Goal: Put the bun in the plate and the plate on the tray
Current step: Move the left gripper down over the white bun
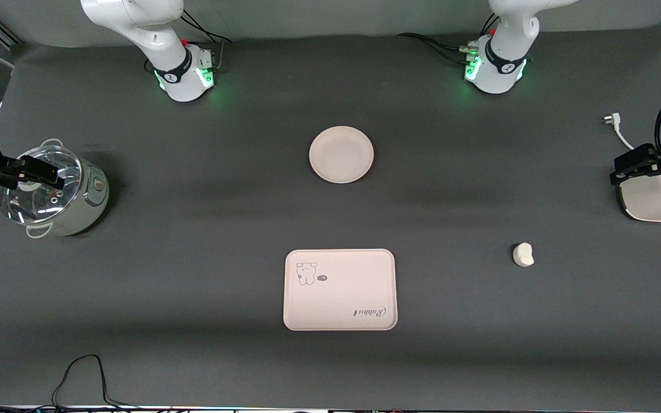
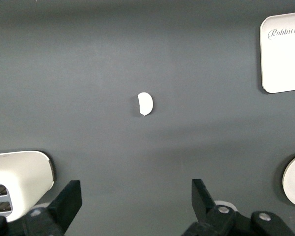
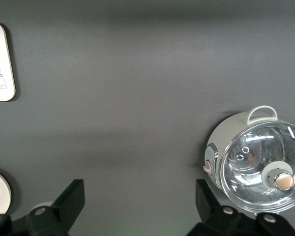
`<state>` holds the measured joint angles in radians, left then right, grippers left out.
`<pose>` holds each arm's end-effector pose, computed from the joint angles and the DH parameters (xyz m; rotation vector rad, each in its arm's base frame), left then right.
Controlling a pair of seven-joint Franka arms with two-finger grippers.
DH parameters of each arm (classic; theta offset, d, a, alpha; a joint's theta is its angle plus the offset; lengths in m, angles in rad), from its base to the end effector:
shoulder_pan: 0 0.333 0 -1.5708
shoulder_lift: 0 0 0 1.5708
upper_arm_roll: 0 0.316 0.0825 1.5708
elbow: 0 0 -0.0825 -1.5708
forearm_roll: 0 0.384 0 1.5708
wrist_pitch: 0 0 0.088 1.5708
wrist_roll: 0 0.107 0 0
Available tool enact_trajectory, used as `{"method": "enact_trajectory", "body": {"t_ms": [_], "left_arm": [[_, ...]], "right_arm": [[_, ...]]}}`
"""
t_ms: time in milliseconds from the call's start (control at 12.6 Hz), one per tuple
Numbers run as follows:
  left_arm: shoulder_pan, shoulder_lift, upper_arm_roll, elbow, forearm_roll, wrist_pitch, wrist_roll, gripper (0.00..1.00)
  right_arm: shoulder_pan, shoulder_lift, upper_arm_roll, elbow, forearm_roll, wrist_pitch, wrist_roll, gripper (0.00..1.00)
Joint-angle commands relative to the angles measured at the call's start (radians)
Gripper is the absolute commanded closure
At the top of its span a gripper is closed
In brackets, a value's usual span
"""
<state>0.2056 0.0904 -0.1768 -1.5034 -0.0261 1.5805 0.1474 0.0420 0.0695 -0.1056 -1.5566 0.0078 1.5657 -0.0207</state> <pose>0.5824 0.0188 0.6066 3.0934 -0.1821 -0.0126 0.5725 -0.0336 0.5918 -3.1364 0.0675 0.0940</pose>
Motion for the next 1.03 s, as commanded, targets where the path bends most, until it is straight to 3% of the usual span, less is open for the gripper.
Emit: {"method": "enact_trajectory", "body": {"t_ms": [0, 396, 792, 951], "left_arm": [[-0.012, 0.002, 0.01, 0.022, -0.002, -0.027, -0.023, 0.0], [-0.047, 0.093, 0.008, -0.009, 0.038, 0.025, -0.029, 0.0], [-0.083, 0.259, 0.008, -0.167, 0.098, 0.416, -0.134, 0.0], [-0.077, 0.273, 0.013, -0.329, 0.101, 0.676, -0.138, 0.0]], "right_arm": [[-0.005, -0.016, 0.004, -0.01, -0.019, -0.009, -0.008, 0.0], [-0.005, -0.017, 0.004, -0.01, -0.019, -0.015, -0.007, 0.0], [-0.004, -0.017, 0.004, -0.011, -0.019, -0.015, -0.001, 0.0], [-0.005, -0.016, 0.004, -0.011, -0.019, -0.016, -0.004, 0.0]]}}
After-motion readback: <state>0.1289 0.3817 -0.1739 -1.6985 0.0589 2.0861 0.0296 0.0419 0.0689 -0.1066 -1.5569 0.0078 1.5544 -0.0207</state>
